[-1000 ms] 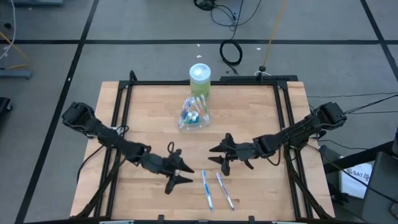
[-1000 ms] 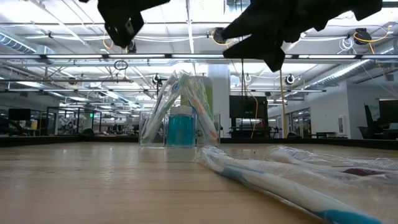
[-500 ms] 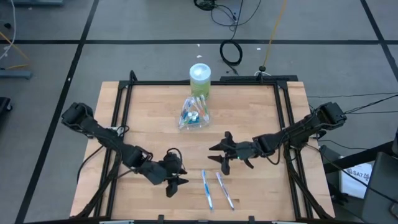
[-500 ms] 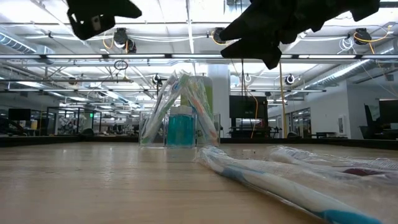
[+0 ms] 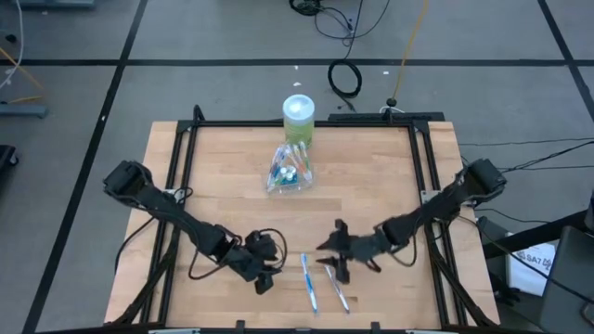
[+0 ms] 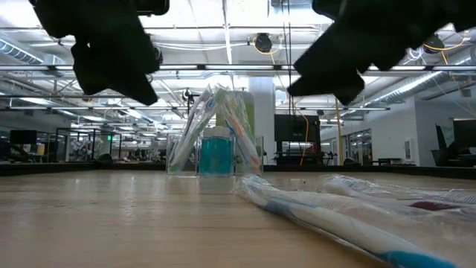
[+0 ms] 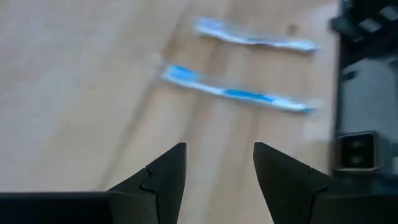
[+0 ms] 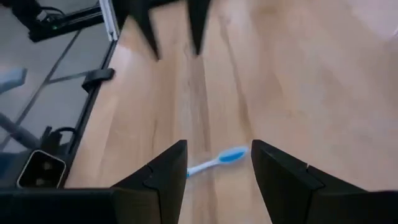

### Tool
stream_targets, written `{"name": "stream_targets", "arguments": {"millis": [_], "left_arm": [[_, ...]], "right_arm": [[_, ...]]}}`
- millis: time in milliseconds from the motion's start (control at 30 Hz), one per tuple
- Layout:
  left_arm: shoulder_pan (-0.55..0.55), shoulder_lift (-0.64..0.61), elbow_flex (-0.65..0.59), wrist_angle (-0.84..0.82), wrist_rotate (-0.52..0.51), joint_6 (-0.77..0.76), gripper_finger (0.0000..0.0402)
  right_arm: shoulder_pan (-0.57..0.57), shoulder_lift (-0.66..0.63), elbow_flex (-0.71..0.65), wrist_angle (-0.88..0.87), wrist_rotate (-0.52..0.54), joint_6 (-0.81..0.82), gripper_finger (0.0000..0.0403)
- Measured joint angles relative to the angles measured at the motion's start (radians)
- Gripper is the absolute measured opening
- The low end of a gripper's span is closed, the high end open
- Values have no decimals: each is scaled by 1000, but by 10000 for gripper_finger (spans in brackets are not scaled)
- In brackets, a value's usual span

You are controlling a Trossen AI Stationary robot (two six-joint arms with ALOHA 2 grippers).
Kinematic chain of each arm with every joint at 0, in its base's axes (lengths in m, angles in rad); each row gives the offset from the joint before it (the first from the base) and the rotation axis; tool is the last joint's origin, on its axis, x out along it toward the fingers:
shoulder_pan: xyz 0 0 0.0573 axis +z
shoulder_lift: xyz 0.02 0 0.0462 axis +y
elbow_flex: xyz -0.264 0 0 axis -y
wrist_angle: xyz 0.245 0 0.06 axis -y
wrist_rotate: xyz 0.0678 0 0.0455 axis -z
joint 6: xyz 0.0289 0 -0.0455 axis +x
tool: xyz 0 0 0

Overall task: Pick & Place toothbrushing station
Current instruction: Put the blue toothbrush into the transparent organizer

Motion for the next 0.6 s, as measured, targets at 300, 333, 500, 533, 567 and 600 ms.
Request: {"name": "stream_targets", "arguments": {"millis": [300,333,500,533,567,600], "left_arm": [[78,-127,1,-145,-82,79,191],[83,-144,1,-159,-82,88,191],[100,-178,1,-165,-81,144,191],[100,-180,0,-165,-81,152,191],[100,-180,1,-164,-81,156,191],[100,-180,1,-166,-80,162,191]], "right_arm": [[36,246,132,13,5,174,171],[35,268,173,-29,1,185,171],[37,303,364,-355,61,240,171],[37,307,386,-399,77,280,171],[37,314,402,-420,90,318,171],[36,320,408,-423,88,344,171]]}}
